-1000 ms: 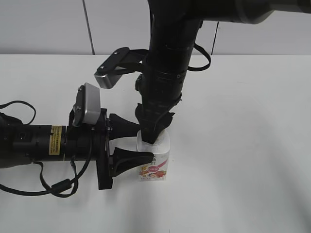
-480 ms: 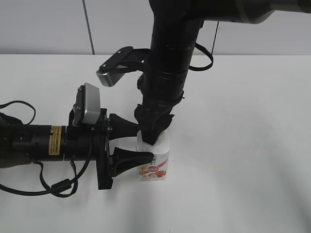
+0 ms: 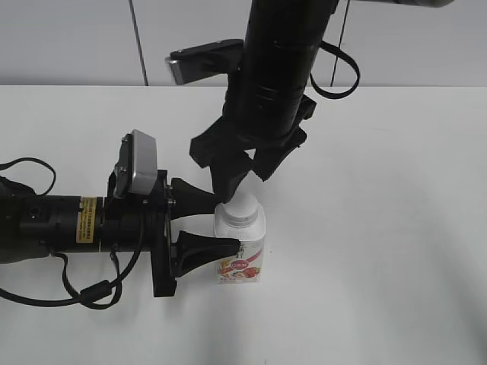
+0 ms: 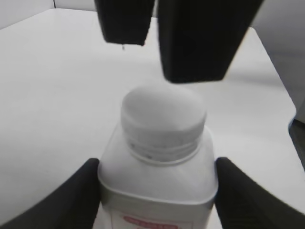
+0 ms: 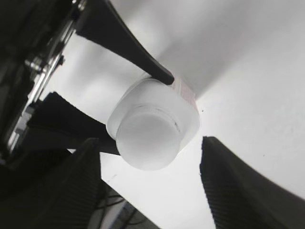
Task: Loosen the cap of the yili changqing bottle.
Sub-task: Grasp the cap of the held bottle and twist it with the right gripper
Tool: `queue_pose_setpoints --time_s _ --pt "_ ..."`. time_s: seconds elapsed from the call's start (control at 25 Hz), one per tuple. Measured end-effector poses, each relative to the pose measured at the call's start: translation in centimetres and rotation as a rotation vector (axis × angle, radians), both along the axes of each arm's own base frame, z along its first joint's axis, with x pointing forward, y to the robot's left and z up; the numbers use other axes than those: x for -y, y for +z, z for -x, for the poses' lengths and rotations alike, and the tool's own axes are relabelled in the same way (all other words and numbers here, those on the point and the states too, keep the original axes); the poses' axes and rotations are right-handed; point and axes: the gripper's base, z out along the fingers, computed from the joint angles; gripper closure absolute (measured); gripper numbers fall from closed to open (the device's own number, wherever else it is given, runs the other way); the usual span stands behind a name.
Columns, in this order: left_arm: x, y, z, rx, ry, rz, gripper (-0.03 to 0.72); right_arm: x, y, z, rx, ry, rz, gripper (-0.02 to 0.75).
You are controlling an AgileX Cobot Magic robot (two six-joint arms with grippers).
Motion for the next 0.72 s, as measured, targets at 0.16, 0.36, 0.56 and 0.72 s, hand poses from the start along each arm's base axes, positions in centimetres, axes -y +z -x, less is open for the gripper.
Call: queue_pose_setpoints --time_s 0.16,0.36,0.56,0.72 --pt "0.0 0.0 0.0 0.0 0.0 0.0 0.248 0.09 0.41 0.1 -0.063 -0.292 0.003 0.222" --pt "0.0 0.0 0.0 0.0 0.0 0.0 0.248 0.09 0.41 0.1 -0.121 -0.532 0.011 0.222" --pt "0.0 0.0 0.0 0.0 0.0 0.0 0.248 0.09 0.41 0.1 -0.134 -0.585 0.012 0.222" --pt "0.0 0.0 0.0 0.0 0.0 0.0 0.249 -0.04 -0.23 -0.04 -0.145 -0.597 0.026 0.222"
